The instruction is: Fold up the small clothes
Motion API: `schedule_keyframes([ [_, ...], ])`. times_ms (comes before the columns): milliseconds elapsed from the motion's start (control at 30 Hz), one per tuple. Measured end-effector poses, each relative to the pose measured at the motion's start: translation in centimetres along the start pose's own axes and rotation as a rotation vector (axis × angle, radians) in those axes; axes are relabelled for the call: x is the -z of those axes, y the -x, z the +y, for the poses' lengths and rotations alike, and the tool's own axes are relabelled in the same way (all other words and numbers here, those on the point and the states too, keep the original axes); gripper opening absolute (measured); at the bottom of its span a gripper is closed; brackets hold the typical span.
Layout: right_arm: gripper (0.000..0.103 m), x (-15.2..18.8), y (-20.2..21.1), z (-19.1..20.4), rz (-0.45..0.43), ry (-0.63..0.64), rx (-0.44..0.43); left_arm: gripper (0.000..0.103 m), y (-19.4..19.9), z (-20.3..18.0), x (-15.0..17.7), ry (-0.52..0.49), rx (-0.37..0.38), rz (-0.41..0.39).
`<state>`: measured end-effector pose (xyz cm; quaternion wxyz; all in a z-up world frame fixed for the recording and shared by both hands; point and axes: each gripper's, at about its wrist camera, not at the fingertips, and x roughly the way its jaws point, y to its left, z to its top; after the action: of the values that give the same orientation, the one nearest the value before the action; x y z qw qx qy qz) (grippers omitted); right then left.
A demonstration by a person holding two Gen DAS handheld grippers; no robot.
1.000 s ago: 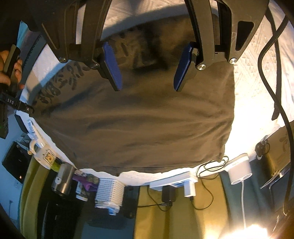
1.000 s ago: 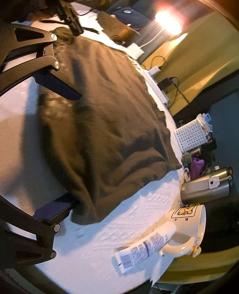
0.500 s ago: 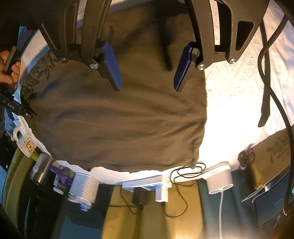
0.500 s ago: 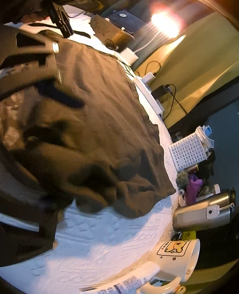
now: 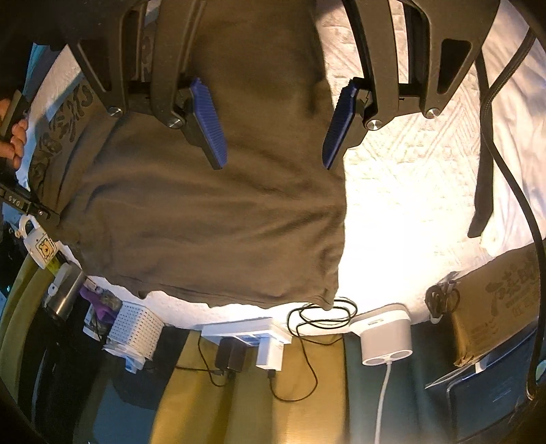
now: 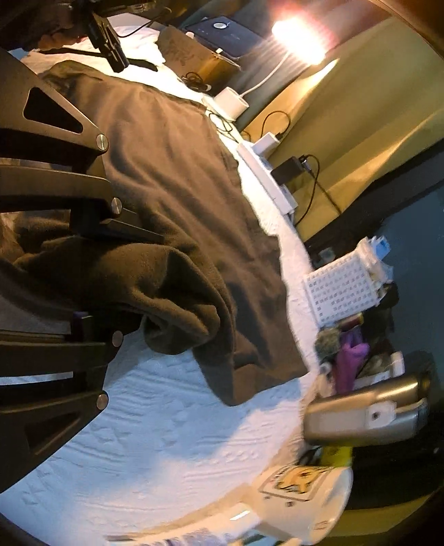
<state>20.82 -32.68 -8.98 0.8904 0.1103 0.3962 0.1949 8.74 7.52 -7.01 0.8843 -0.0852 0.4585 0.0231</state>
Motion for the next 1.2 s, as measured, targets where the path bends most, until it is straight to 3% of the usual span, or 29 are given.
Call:
schedule_keyframes([
  [367, 0.028, -3.1, 1.1, 8.8, -0.062, 0.179, -0.008, 0.058, 0.9, 1.8, -0.8, -0.032, 0.048, -0.056],
  [567, 0.027, -2.5, -0.2, 15.8, -0.039, 0.312, -0.057, 0.058, 2.0, 2.9, -0.9, -0.032, 0.071, -0.086],
  [967, 0.023, 5.7, -4.6, 27.1, 0.146, 0.532, -0.214, 0.058, 3.6, 5.9, 0.7, 0.005, 0.082, -0.110],
  [1200, 0.023, 10.0, -6.1, 30.0, 0.199, 0.628, -0.167, 0.058, 4.5, 7.4, 2.0, 0.032, 0.075, -0.114],
])
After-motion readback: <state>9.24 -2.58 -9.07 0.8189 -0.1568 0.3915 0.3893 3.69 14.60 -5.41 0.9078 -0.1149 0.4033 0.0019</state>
